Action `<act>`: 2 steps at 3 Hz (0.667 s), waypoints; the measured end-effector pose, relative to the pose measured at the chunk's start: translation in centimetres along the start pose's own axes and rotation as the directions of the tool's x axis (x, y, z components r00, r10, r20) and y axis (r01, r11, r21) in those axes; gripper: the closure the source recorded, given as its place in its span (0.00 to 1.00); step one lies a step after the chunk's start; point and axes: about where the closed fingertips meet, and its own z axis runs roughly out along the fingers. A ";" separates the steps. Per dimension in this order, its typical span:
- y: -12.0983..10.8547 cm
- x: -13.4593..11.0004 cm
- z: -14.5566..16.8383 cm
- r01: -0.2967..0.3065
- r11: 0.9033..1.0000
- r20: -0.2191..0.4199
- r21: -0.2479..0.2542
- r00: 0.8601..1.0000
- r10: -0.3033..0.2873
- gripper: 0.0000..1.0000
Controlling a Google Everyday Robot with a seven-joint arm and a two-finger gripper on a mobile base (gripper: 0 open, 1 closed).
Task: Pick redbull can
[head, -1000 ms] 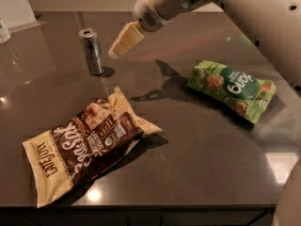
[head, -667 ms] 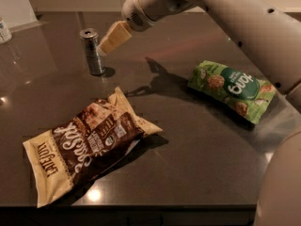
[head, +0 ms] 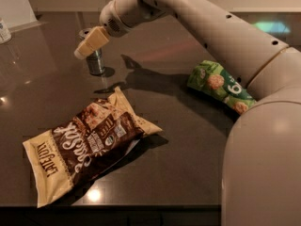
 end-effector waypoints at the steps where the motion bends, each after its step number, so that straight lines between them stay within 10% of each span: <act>1: 0.0 0.1 1.2 0.003 1.000 -0.012 -0.006 1.000 -0.003 0.00; 2: -0.4 0.3 1.6 -0.002 1.000 -0.022 -0.004 1.000 0.002 0.17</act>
Offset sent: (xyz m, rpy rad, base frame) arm 0.0158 0.0056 -0.0106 -0.0276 0.0122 -0.0165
